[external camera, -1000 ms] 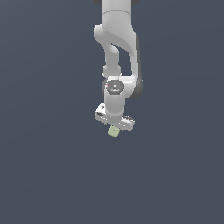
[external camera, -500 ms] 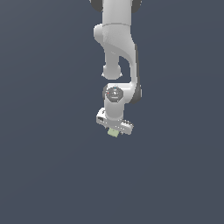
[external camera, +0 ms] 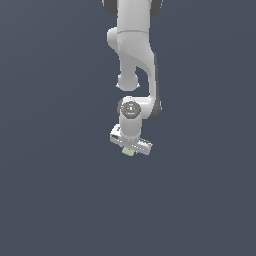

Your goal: Pick up the object and move it to a goal position.

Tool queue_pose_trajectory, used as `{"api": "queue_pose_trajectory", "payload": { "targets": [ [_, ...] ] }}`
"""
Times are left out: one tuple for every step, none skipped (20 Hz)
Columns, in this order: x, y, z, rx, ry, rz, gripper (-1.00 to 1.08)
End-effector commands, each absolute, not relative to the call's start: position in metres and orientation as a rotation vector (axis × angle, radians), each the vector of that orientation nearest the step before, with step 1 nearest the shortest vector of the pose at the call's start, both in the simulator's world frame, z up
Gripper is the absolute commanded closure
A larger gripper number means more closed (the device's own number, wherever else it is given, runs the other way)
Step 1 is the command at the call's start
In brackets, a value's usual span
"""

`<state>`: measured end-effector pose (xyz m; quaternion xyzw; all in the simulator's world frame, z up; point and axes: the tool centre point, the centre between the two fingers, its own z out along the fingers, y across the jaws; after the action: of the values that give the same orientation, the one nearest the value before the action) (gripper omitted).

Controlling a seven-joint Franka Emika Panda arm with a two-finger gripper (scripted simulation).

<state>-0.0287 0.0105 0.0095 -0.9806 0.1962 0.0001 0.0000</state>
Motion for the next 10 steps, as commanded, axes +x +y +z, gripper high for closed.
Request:
{"api": "queue_pose_trajectory", "payload": {
  "targets": [
    [-0.028, 0.011, 0.0062, -3.081, 0.616, 0.0, 1.08],
    [-0.028, 0.011, 0.0062, -3.081, 0.616, 0.0, 1.08],
    [-0.028, 0.011, 0.0062, -3.081, 0.616, 0.0, 1.08],
    [-0.028, 0.011, 0.0062, -3.081, 0.616, 0.0, 1.08],
    [-0.028, 0.011, 0.0062, -3.081, 0.616, 0.0, 1.08],
    [-0.0289, 0.0108, 0.0098, -3.081, 0.616, 0.0, 1.08],
    [-0.0287, 0.0107, 0.01, -3.081, 0.616, 0.0, 1.08],
    [-0.0283, 0.0103, 0.0107, -3.081, 0.616, 0.0, 1.08],
    [-0.0276, 0.0098, 0.012, -3.081, 0.616, 0.0, 1.08],
    [-0.0265, 0.009, 0.0137, -3.081, 0.616, 0.0, 1.08]
  ]
}}
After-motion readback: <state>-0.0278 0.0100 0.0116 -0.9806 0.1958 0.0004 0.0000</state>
